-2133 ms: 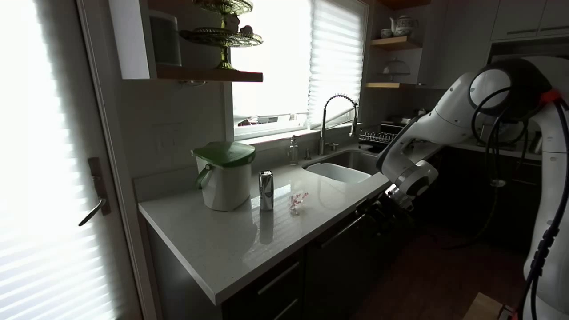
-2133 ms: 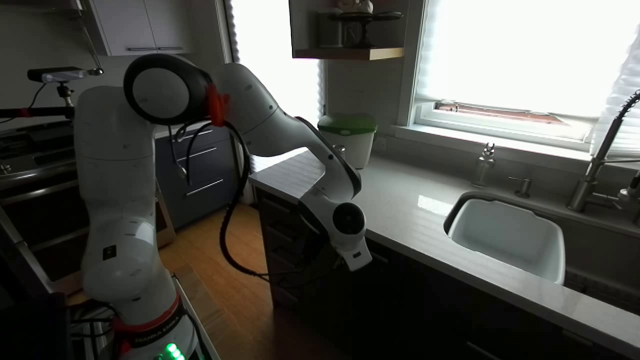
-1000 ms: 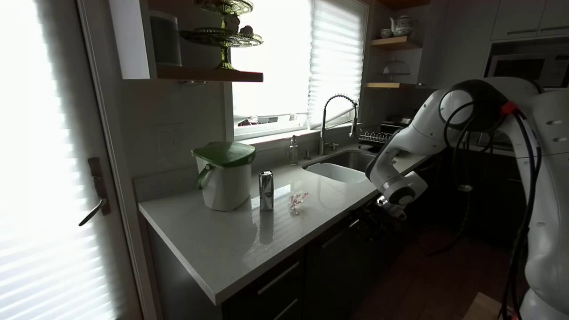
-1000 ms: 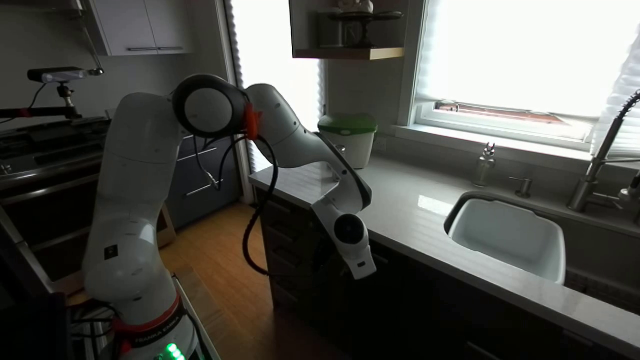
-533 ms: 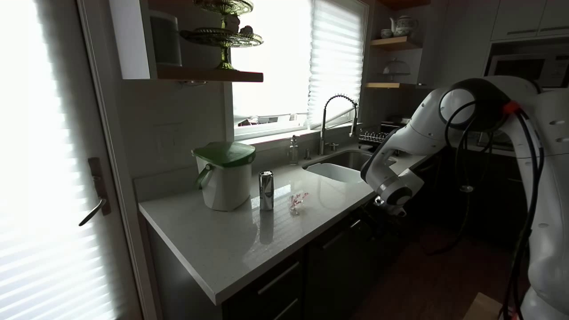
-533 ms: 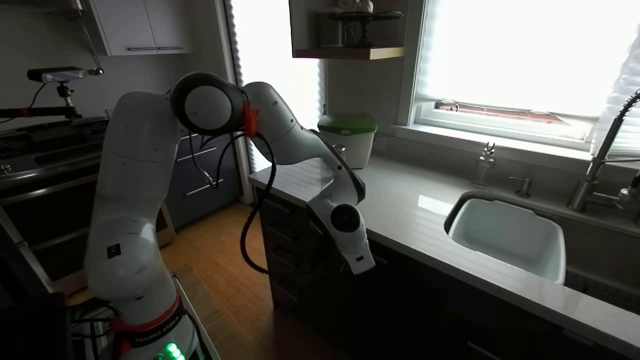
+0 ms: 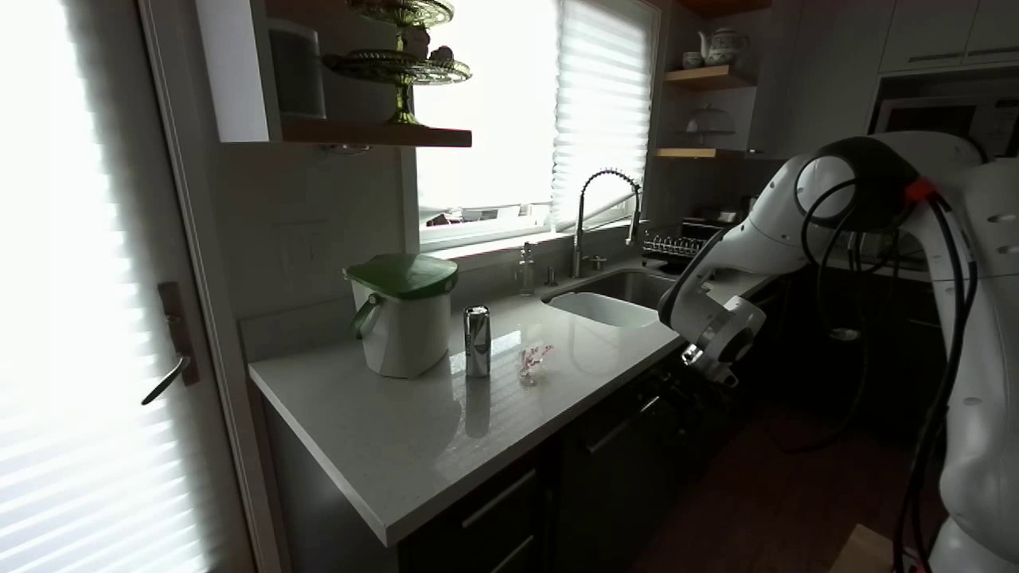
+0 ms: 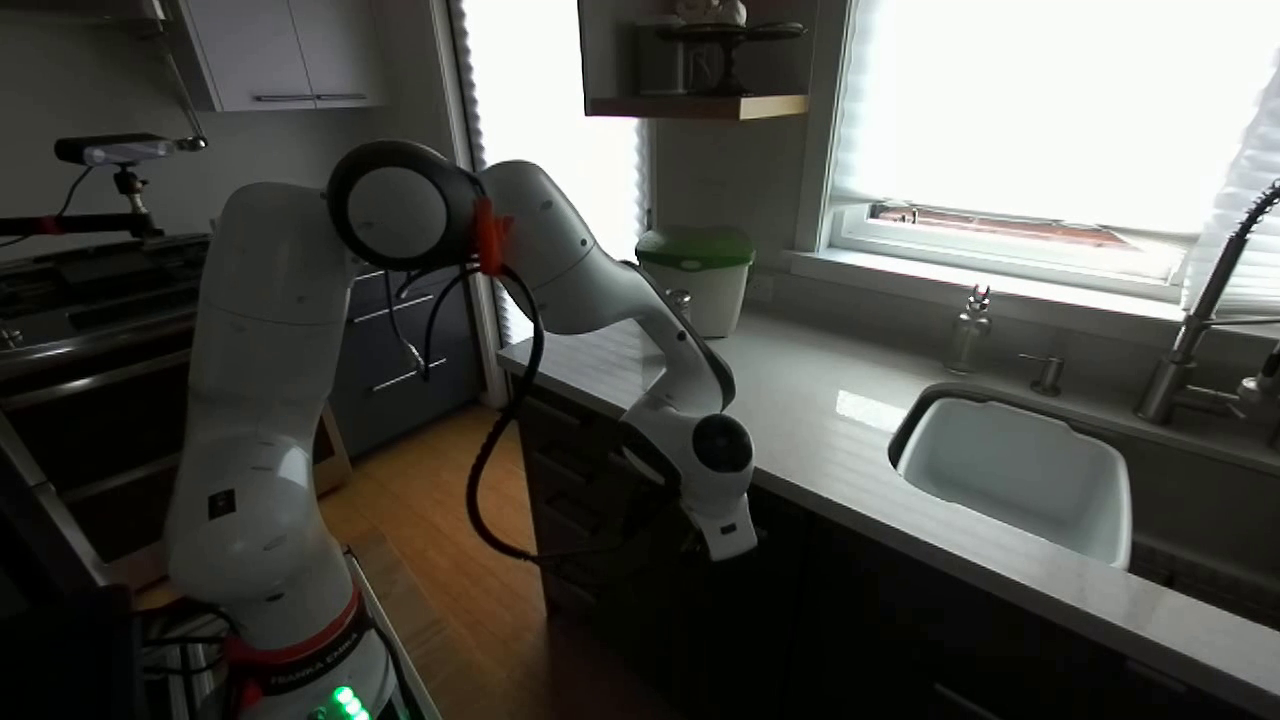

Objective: Open the waste bin drawer of the cabinet

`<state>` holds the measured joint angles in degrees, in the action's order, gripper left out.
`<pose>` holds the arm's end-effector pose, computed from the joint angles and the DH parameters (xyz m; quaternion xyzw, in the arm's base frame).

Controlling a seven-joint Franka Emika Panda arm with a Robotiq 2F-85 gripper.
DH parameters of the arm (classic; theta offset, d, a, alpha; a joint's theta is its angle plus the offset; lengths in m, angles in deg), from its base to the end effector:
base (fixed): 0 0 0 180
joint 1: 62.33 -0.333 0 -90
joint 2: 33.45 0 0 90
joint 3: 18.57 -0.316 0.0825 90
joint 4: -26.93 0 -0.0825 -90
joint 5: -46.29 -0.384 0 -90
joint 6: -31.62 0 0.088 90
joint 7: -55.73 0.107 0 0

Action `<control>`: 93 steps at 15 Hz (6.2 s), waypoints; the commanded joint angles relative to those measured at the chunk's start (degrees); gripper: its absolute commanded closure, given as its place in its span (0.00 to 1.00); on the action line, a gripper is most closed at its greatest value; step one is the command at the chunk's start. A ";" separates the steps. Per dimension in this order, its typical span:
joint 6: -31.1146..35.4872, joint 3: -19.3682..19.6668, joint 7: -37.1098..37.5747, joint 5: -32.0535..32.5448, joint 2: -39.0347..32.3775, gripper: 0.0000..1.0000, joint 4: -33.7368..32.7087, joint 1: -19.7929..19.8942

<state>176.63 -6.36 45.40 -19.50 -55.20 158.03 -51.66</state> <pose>0.4650 -0.2121 0.1762 -0.7964 0.5499 -0.0349 0.2492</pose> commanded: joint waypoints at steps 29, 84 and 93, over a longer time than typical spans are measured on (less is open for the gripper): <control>-36.05 10.17 -2.44 42.58 22.86 0.00 8.51 13.53; 16.63 3.55 -31.71 60.42 24.43 0.00 26.49 0.12; 5.60 3.42 -4.16 92.60 25.56 0.00 25.66 5.65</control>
<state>188.73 -2.97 34.46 65.70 -31.49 183.66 -47.48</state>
